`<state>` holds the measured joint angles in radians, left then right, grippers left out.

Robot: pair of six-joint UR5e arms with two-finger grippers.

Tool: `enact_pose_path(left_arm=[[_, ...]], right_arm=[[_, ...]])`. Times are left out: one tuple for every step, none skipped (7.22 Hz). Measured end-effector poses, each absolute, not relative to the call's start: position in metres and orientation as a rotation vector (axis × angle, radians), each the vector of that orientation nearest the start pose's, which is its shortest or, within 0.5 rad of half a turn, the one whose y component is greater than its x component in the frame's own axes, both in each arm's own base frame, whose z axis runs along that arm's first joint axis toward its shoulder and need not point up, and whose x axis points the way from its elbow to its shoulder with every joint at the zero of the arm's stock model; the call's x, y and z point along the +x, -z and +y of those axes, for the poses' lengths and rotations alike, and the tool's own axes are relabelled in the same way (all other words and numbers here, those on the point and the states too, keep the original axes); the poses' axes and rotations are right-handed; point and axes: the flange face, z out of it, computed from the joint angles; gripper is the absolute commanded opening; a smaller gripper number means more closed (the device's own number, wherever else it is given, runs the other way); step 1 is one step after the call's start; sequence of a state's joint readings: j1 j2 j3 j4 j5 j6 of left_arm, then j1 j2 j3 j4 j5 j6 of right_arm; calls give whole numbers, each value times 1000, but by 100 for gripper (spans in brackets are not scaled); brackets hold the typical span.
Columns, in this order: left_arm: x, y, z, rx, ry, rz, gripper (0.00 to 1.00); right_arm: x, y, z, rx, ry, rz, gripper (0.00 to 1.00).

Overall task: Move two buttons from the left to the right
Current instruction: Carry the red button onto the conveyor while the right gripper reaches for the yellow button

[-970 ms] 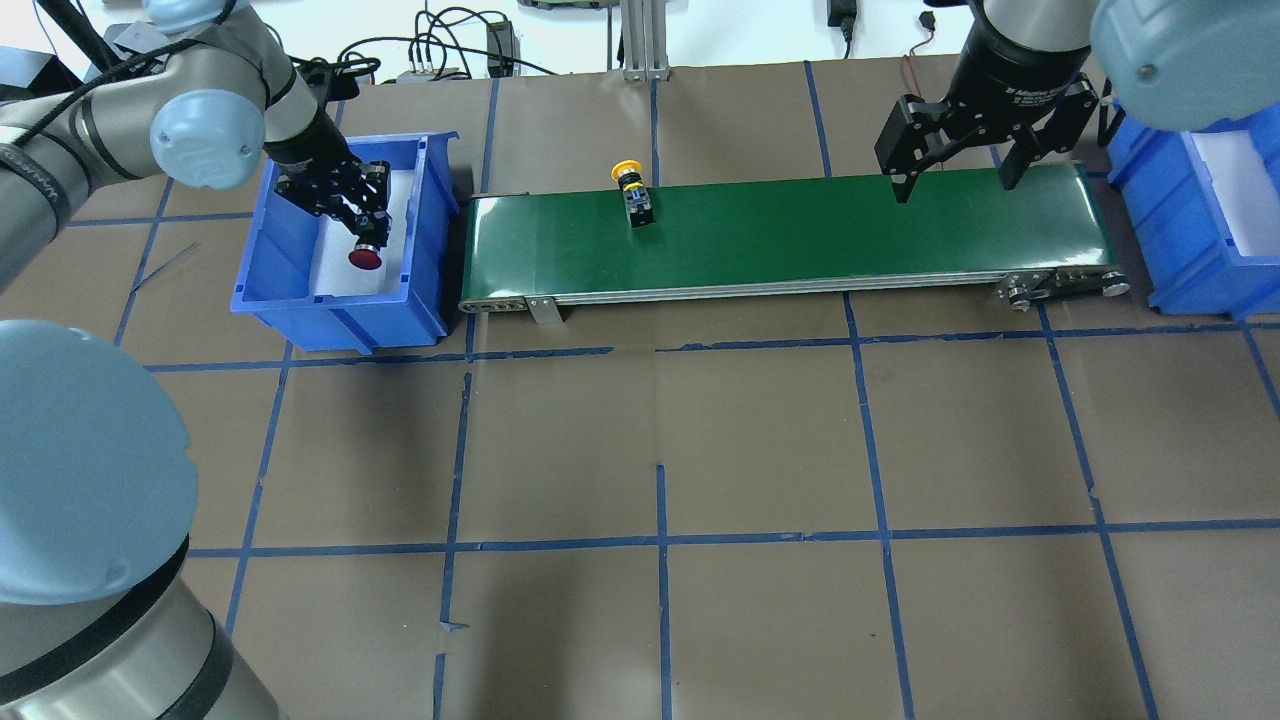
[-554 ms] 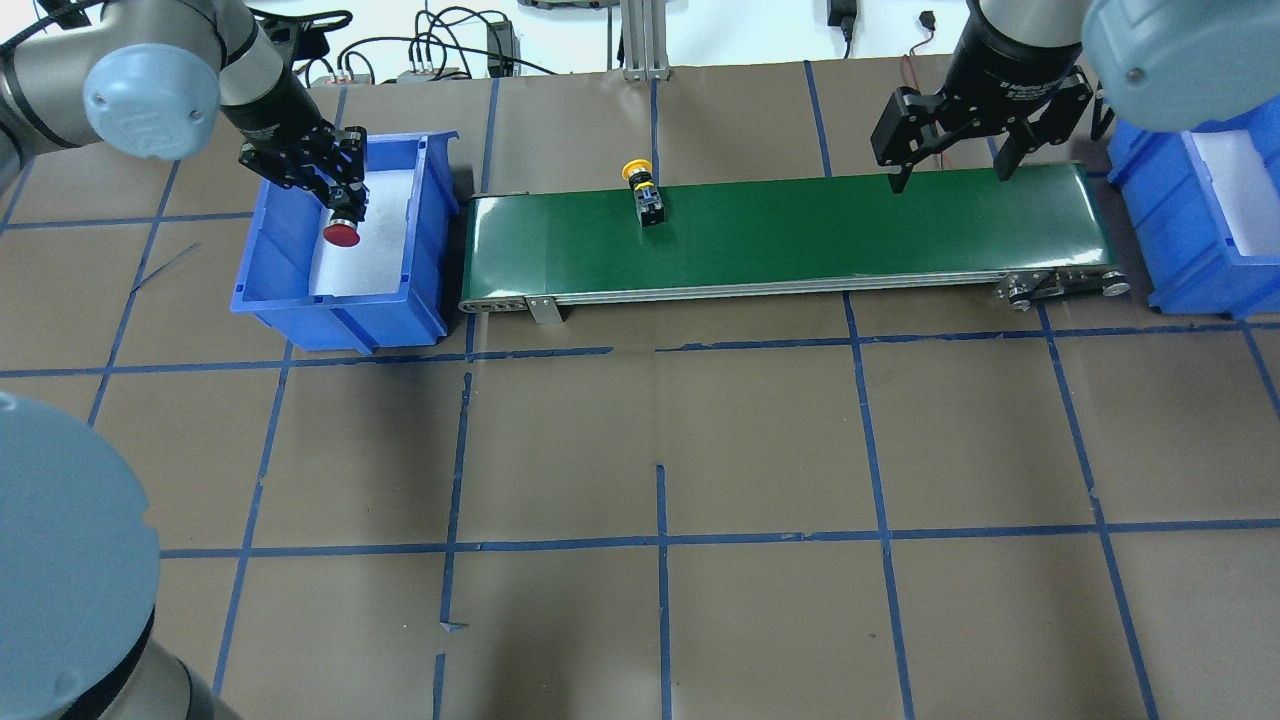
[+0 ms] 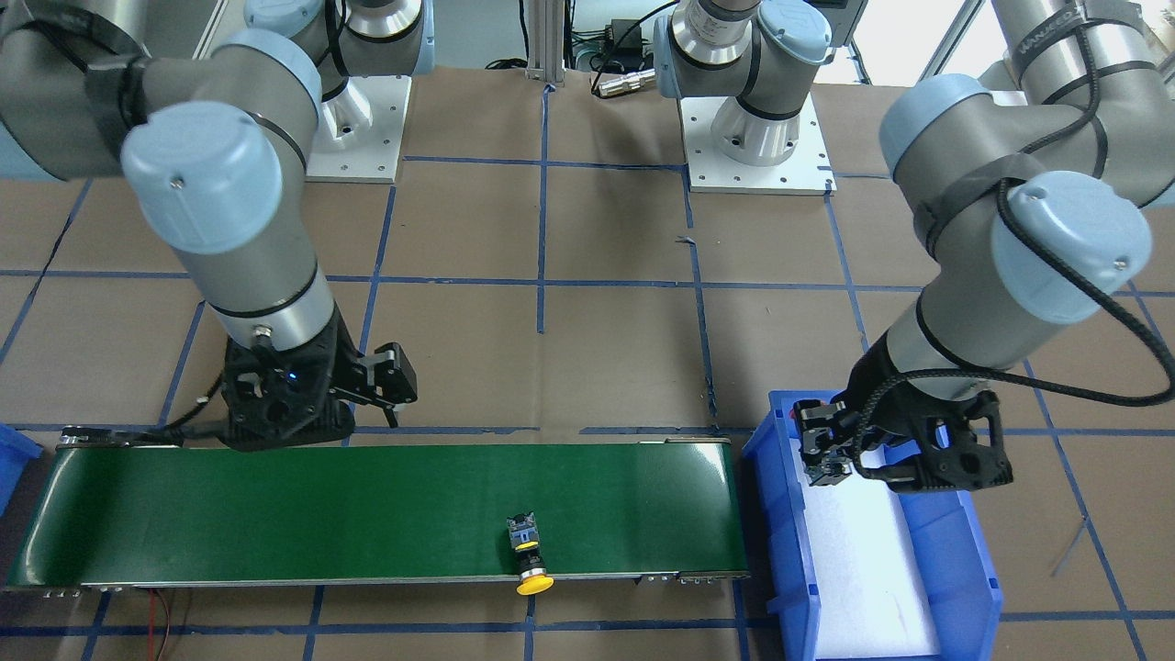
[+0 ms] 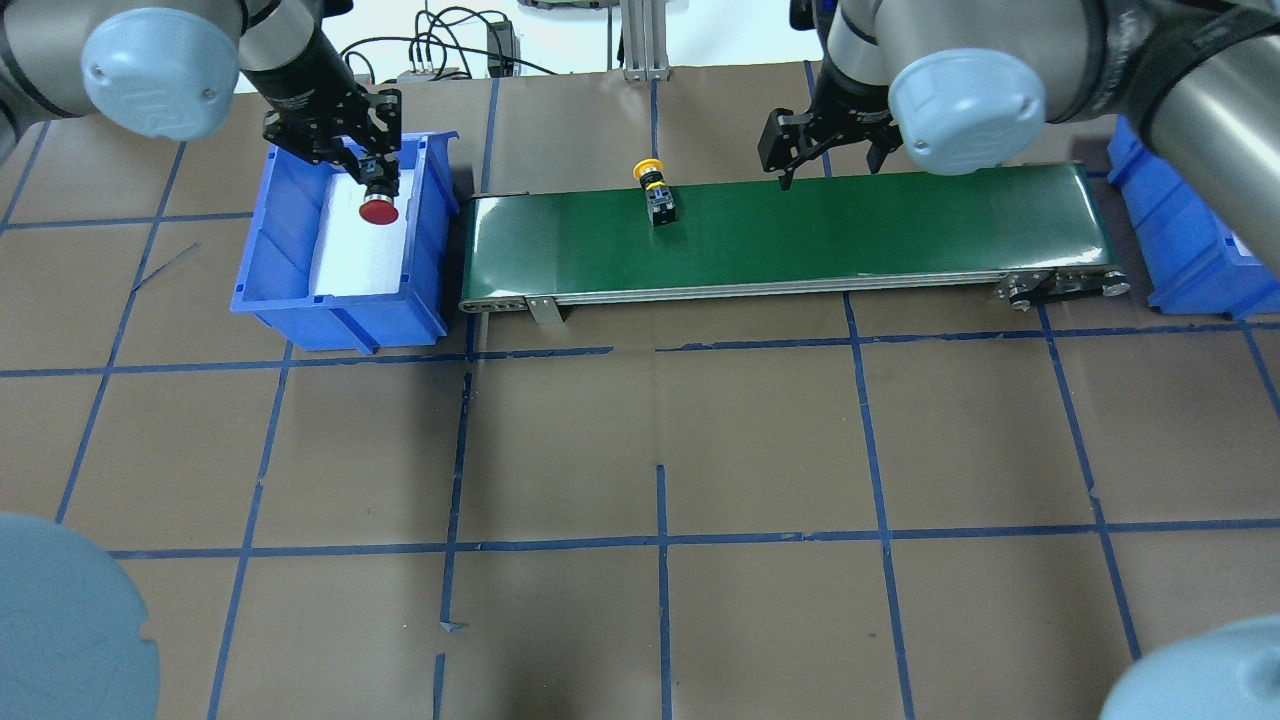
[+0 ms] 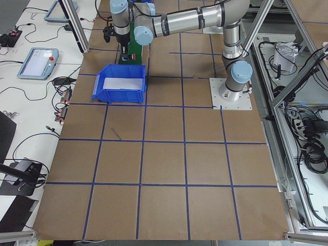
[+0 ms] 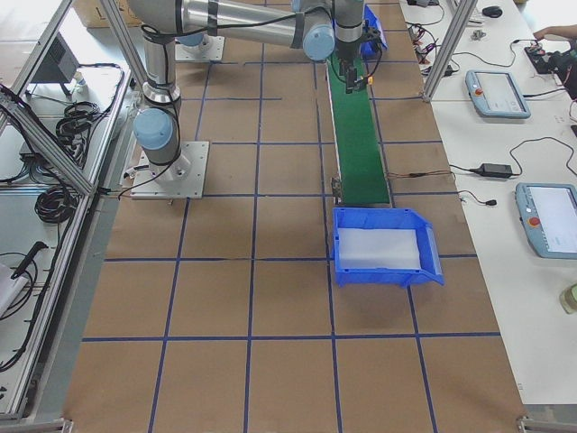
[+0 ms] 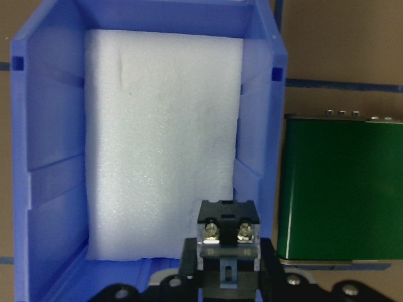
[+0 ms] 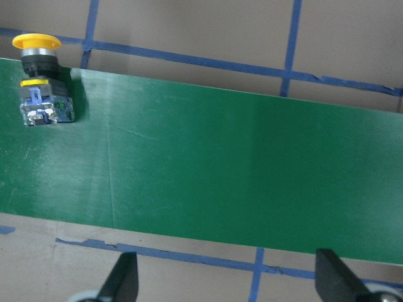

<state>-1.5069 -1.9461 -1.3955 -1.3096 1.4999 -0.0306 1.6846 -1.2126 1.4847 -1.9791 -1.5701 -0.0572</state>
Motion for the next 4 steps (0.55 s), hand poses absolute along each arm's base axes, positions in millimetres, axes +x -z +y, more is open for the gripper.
enact_pose_path(left_arm=[[-119, -374, -657, -155, 105, 3210, 12], [-134, -355, -662, -160, 98, 3214, 15], [-148, -335, -668, -159, 93, 3216, 28], [-161, -317, -672, -147, 91, 3216, 39]], right_arm=[[224, -350, -629, -294, 224, 3111, 100], [241, -336, -637, -301, 229, 3106, 100], [256, -325, -644, -275, 227, 3103, 100], [269, -317, -650, -236, 222, 3097, 100]])
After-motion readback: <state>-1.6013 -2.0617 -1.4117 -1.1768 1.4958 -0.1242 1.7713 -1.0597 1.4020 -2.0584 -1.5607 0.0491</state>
